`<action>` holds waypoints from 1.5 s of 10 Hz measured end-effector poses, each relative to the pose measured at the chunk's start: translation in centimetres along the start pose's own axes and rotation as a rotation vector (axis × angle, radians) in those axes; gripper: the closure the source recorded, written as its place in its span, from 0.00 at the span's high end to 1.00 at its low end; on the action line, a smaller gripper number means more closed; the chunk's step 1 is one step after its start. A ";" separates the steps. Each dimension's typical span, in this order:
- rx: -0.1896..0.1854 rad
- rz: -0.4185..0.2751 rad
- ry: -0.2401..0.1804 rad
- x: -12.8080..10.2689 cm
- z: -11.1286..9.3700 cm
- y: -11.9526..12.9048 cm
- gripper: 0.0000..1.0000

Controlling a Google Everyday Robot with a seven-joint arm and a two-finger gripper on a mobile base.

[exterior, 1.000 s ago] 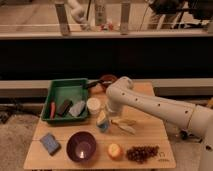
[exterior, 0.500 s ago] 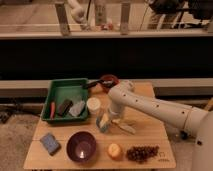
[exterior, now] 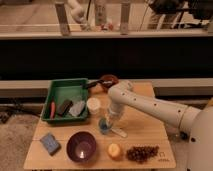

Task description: Stack cups on top of each other

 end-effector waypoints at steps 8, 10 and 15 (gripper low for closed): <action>0.057 0.134 0.091 0.8 -8.0 0.8 0.00; 0.091 0.188 0.098 2.8 -10.5 1.1 0.00; 0.202 0.322 0.155 9.2 -16.6 -2.6 0.00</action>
